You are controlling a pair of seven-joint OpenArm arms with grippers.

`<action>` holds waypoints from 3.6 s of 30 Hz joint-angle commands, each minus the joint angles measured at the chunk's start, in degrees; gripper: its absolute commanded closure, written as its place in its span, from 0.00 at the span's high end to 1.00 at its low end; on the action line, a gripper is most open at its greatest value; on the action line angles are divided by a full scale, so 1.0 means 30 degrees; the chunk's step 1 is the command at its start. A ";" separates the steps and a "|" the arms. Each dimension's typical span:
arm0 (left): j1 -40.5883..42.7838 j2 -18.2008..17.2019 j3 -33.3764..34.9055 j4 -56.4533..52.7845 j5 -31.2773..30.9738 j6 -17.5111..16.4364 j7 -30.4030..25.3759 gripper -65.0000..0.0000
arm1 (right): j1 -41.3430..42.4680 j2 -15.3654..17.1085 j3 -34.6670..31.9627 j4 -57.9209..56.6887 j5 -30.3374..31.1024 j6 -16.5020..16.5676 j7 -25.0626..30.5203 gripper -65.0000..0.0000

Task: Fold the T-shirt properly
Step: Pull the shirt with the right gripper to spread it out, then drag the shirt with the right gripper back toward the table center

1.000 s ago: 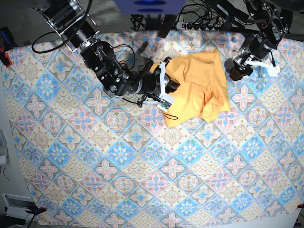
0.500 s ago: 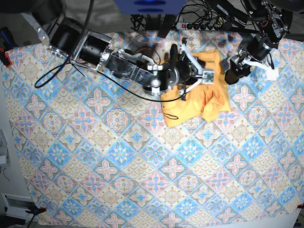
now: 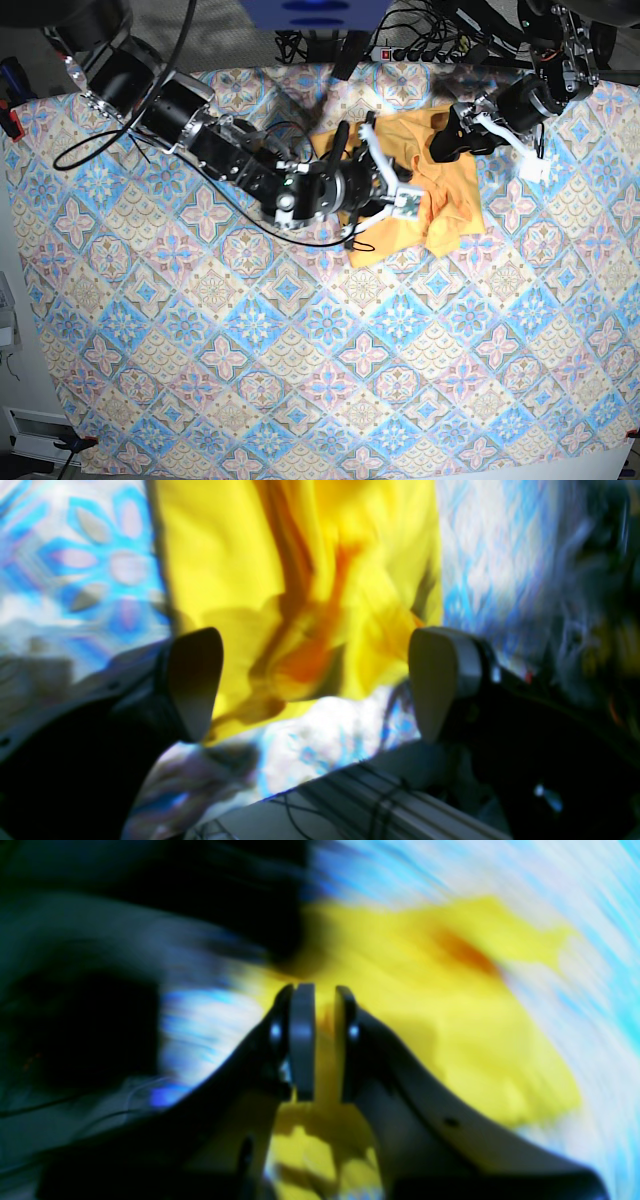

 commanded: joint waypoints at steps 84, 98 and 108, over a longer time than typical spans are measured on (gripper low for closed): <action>0.0538 0.0301 -0.4312 -0.2869 0.6575 0.2421 -0.1495 0.13 | 0.0435 -0.6511 -0.1149 -0.6935 -0.3521 0.0336 0.2137 0.11; -0.0692 0.0301 -0.4371 -0.2869 0.6721 0.2480 -0.1642 0.21 | 0.1109 -0.6364 -0.0094 -1.4261 -0.5895 0.0248 0.5917 0.11; -0.2890 0.0301 -0.3316 -0.3660 0.7366 0.2480 -0.1495 0.21 | 0.1109 -0.5309 0.4331 -1.2268 -0.5895 0.0248 0.5741 0.11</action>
